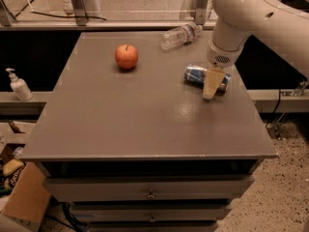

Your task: Pick redbull can

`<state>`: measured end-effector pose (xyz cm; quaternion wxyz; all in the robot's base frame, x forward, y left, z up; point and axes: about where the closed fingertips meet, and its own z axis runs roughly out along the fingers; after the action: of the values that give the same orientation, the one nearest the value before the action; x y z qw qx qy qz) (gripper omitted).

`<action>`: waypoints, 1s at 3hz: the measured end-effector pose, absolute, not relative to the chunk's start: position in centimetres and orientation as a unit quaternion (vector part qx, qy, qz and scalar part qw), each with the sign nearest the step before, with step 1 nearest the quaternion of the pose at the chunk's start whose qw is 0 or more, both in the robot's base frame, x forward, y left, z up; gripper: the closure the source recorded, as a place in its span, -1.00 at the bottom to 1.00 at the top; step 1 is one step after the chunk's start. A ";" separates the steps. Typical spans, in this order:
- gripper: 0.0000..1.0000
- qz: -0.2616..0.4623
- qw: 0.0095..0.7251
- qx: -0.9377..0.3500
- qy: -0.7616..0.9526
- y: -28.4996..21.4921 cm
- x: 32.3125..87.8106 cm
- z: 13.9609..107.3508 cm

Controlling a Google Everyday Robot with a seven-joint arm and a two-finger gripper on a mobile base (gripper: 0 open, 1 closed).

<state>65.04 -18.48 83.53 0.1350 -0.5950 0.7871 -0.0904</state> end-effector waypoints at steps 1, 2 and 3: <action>-0.17 -0.077 0.121 -0.597 0.789 -18.8 64.5 84.3; 0.30 -0.036 0.109 -0.584 0.804 -19.8 63.2 85.0; 0.77 0.028 0.096 -0.571 0.815 -20.1 60.7 86.0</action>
Offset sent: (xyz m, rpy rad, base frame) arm -0.0401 -0.0215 0.0323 0.1578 0.2036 -0.0672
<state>60.70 -20.14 85.95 0.0962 -0.5711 0.8148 0.0283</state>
